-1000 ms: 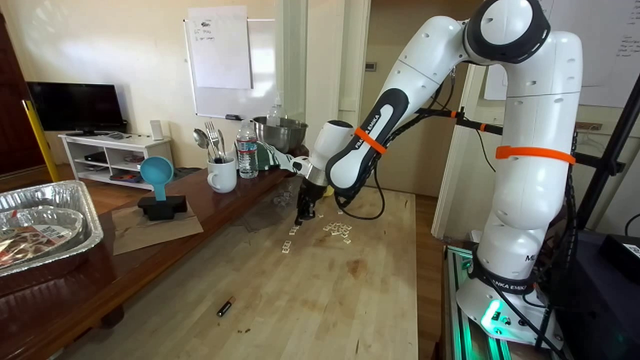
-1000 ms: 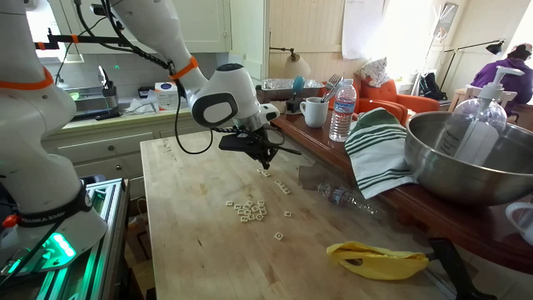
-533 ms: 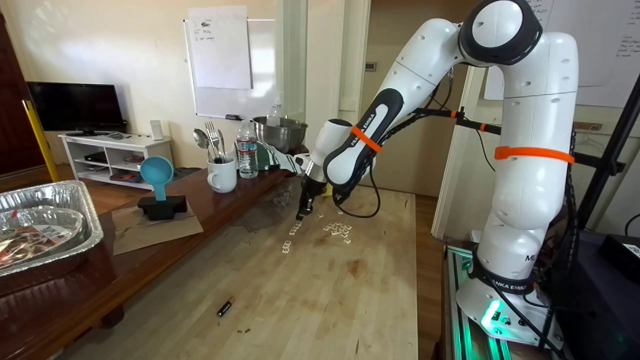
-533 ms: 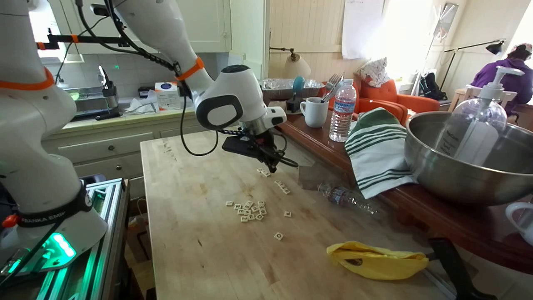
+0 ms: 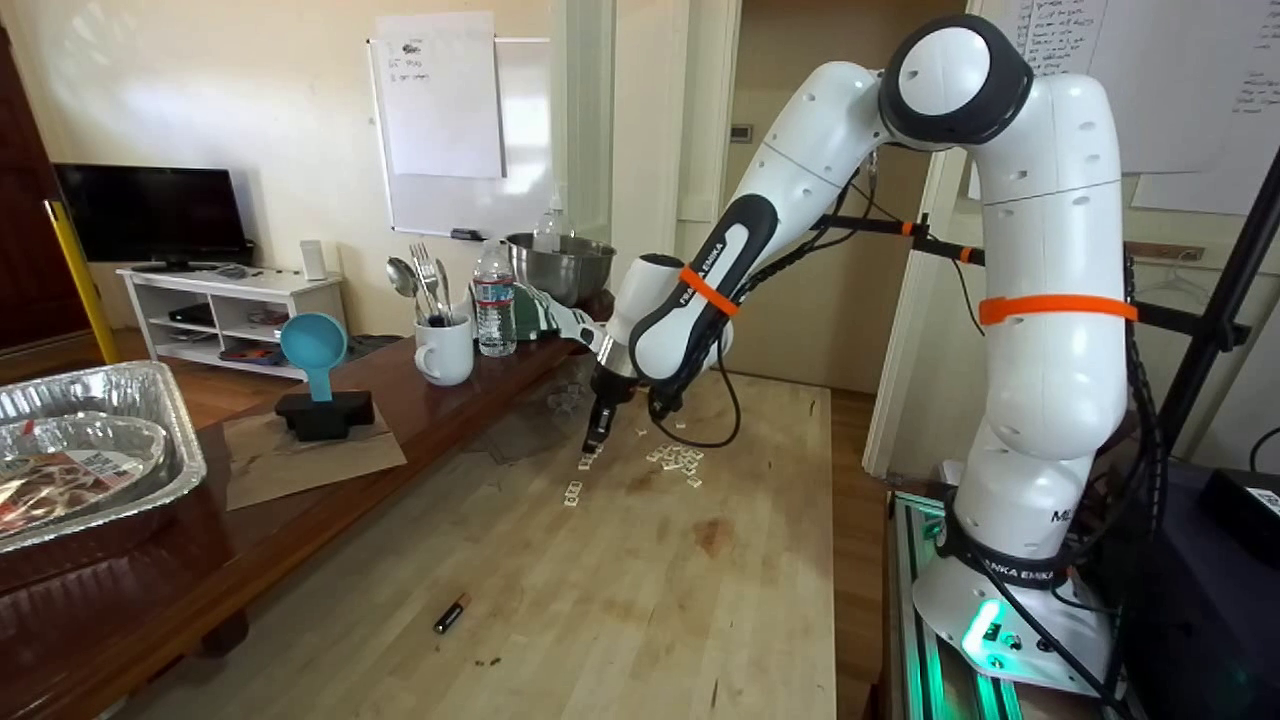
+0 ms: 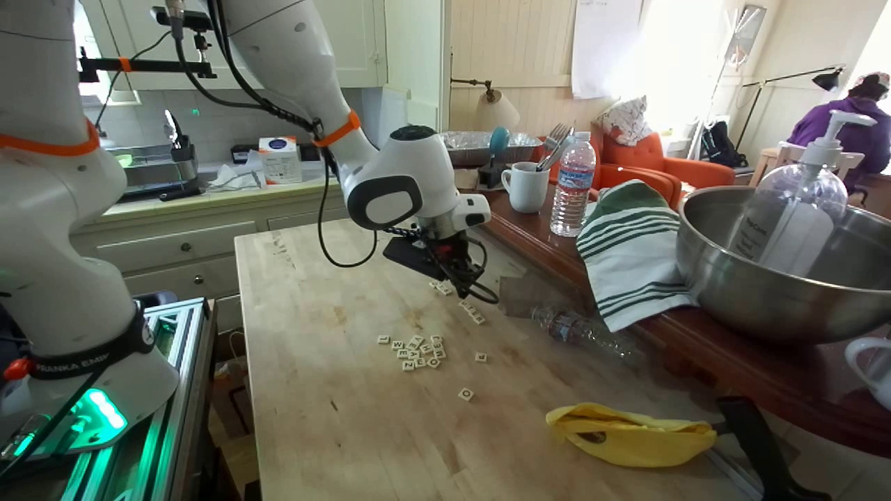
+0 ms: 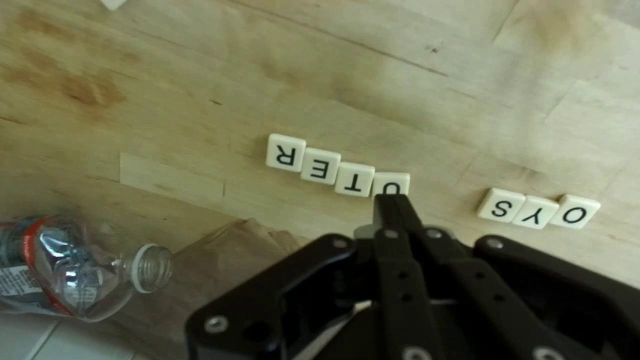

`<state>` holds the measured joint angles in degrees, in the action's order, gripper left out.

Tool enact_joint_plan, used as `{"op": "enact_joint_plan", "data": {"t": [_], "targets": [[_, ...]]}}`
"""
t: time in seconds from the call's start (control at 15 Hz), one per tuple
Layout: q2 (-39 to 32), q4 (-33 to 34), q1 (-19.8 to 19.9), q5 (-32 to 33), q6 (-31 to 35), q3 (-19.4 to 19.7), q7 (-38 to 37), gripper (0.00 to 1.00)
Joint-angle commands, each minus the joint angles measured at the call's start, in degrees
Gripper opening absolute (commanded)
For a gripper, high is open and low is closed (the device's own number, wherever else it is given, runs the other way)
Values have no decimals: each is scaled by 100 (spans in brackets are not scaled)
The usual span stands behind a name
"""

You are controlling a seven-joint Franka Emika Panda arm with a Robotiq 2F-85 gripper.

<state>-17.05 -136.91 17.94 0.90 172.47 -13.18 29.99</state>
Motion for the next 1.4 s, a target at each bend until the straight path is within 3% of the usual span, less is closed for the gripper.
{"op": "enact_joint_plan", "data": {"t": [0.0,0.47,1.07,1.33], "targets": [[-346,319,-132,-55,-138,45,-192,0],[-659,567,-114,-17,-169,-6,-343,0],[-253,274,-326,-45,-1116,315,-363,0],[-114,122,-448,46,-1195,609,-460,0]]}}
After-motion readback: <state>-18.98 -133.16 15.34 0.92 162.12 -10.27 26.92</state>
